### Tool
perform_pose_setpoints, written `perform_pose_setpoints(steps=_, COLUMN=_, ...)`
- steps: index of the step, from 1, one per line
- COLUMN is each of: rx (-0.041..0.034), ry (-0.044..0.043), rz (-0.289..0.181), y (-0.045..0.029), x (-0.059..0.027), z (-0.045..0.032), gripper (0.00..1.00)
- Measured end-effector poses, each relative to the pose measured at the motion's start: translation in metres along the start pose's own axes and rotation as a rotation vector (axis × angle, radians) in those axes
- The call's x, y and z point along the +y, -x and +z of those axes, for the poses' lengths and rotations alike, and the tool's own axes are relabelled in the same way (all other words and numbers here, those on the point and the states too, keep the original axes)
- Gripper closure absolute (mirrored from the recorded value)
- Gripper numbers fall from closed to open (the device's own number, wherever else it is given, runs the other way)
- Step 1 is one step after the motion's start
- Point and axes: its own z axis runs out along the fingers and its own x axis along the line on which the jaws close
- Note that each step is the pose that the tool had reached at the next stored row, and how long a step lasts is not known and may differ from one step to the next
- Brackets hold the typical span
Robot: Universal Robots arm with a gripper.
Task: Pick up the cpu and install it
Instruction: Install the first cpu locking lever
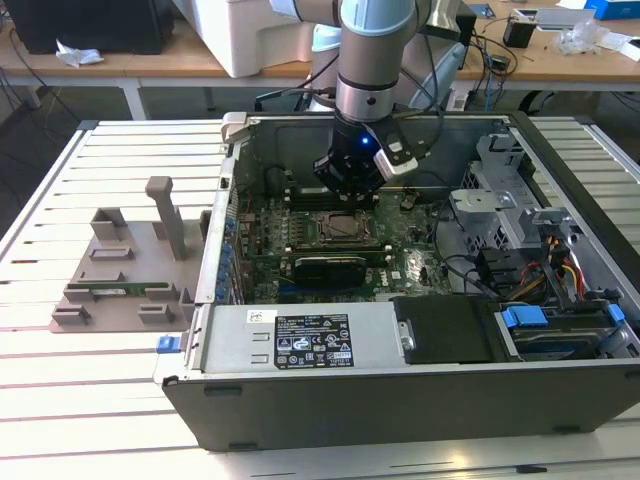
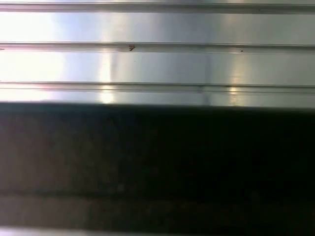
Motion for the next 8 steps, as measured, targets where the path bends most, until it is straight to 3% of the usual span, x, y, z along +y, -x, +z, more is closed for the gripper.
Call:
perform_pose_setpoints(steps=6, rx=0.0009, ry=-0.0016, rz=0.000, y=0.0022, x=0.0013, z=0.0014, gripper=0.89)
perform_pose_setpoints(steps=8, rx=0.0008, ry=0.0045, rz=0.000, y=0.0031, x=0.0017, z=0.0015, gripper=0.89)
